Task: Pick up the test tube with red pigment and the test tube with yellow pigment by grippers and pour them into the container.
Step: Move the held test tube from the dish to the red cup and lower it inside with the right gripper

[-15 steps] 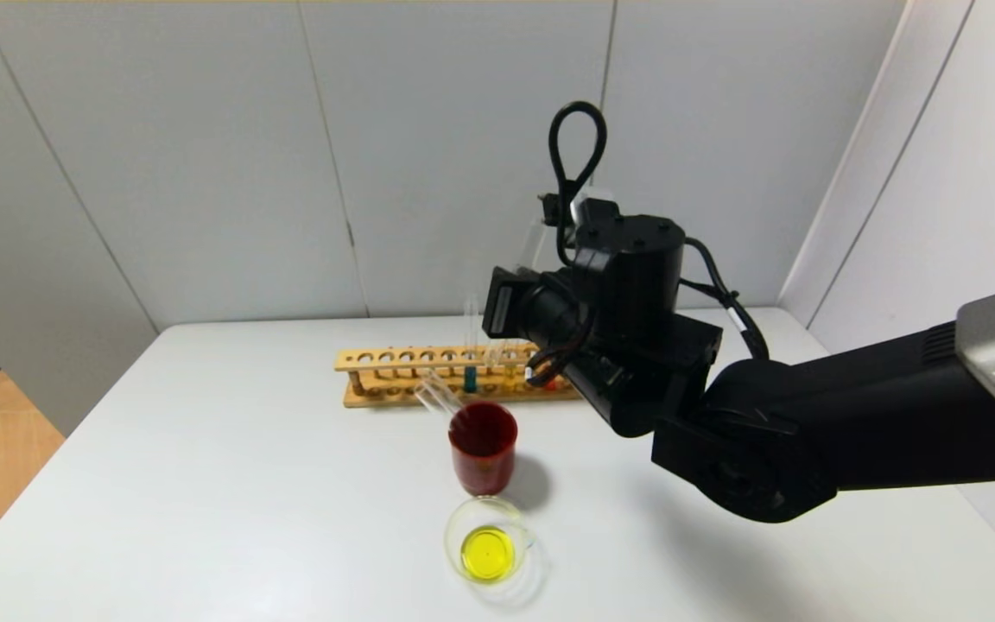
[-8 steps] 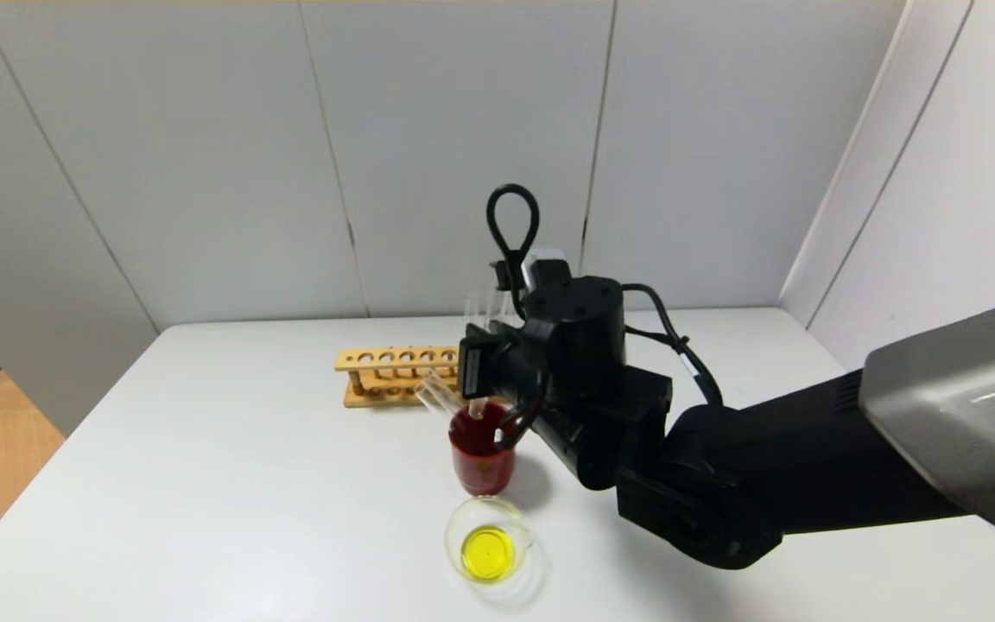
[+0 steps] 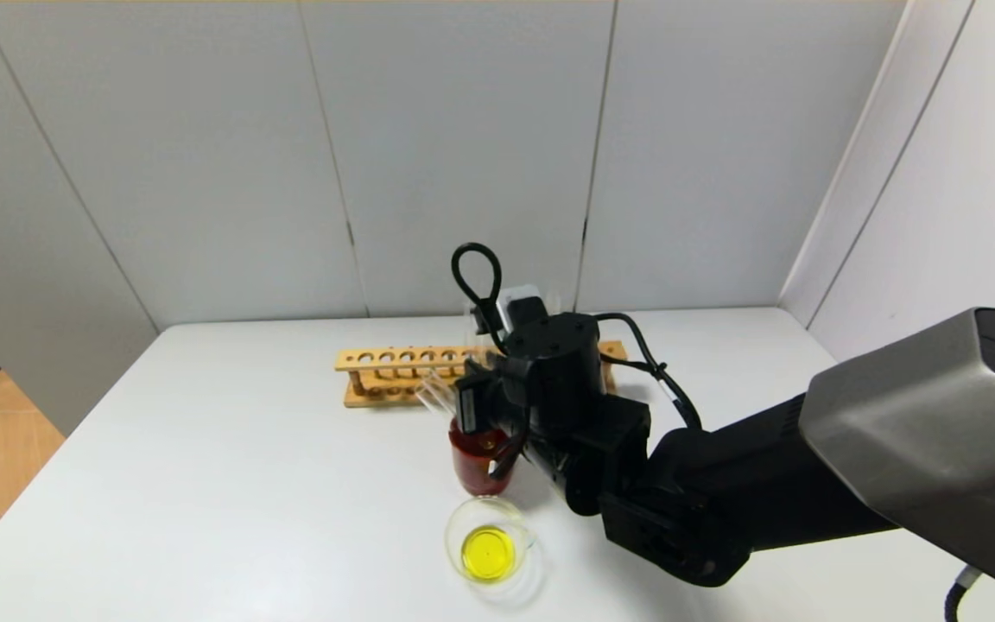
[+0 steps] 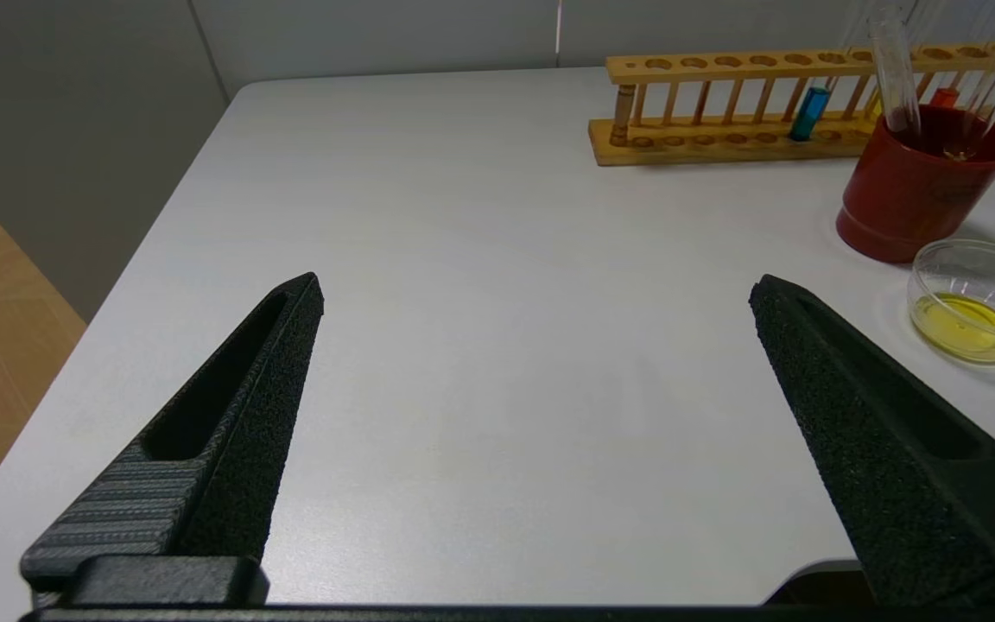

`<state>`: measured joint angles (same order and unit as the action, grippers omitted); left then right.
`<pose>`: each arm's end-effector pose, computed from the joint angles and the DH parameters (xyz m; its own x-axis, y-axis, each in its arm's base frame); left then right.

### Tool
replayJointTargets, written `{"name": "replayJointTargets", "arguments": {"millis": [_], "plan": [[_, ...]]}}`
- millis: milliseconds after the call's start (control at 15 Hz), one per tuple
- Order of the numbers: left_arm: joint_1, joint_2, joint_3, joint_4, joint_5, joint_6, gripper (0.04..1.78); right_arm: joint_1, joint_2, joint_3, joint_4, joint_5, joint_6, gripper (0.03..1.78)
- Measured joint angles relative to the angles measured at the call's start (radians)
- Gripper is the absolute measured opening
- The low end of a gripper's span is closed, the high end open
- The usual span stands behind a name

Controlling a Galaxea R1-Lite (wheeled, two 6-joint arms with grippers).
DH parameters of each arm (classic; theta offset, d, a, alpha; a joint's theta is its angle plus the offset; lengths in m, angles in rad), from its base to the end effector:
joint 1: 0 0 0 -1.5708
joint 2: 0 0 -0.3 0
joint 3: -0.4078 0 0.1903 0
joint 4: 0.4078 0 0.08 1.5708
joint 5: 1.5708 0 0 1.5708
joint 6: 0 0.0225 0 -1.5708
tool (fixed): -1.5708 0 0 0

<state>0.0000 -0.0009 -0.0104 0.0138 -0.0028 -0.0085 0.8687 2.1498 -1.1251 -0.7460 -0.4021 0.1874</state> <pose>-0.0237 -0.0001 0.0769 1.0000 -0.0028 -0.0025 0.0028 1.0000 -0.0085 0.2755 0.3121 0.1133 0.8702 0.4227 -0.2532 -0.4185 0.9053 0.0733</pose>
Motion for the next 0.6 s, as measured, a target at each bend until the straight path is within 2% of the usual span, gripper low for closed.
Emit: {"name": "replayJointTargets", "arguments": {"millis": [267,600], "plan": [[0.0,0.0,0.0,0.0,0.0,0.0,1.75,-0.007,0.006,0.0,-0.005,0.001,-0.054,0.35],[0.0,0.0,0.0,0.0,0.0,0.0,1.75,-0.019,0.022,-0.011,-0.006,0.051,-0.075,0.35]]}}
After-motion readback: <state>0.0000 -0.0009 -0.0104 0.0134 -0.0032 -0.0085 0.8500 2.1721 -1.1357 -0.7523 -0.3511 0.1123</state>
